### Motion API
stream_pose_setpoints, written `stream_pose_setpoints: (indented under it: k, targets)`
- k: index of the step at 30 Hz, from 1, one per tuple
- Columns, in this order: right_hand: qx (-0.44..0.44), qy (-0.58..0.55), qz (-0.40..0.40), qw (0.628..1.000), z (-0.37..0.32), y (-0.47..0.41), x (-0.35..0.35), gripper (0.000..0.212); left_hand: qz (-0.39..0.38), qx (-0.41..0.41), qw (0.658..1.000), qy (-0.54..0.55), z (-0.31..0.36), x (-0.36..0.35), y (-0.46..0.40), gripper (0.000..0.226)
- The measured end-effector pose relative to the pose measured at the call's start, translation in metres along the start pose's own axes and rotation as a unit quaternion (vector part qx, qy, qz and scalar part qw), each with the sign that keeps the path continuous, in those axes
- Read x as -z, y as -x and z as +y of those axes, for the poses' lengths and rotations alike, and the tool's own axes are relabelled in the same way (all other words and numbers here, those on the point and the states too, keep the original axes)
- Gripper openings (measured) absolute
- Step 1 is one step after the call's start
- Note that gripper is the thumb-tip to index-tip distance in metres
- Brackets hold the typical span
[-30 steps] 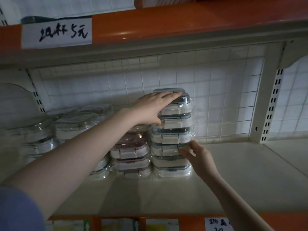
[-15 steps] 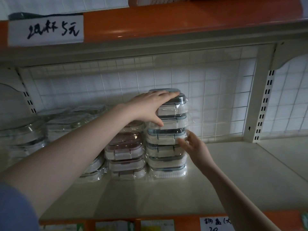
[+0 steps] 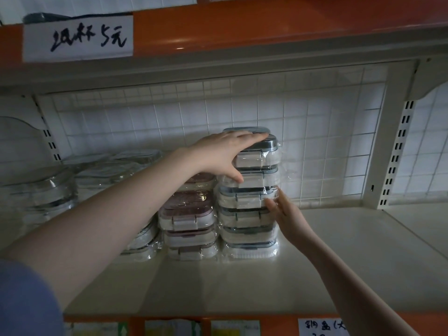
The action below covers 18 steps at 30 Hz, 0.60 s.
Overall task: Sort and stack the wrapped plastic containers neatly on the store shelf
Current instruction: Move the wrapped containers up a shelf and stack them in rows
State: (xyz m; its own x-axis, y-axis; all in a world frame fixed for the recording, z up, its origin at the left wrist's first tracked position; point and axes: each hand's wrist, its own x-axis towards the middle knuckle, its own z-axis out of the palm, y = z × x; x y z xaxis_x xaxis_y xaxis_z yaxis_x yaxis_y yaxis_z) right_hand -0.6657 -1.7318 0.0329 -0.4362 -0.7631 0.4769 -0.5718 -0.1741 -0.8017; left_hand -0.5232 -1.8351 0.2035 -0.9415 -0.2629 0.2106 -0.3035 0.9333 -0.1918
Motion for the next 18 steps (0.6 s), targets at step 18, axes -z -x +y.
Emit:
stream_pose_setpoints:
  k: [18]
  targets:
    - [-0.036,0.055,-0.079,0.995,0.029,0.008,0.003,0.064,-0.005,0.038,0.999,0.017,-0.004,0.0,-0.004,0.092]
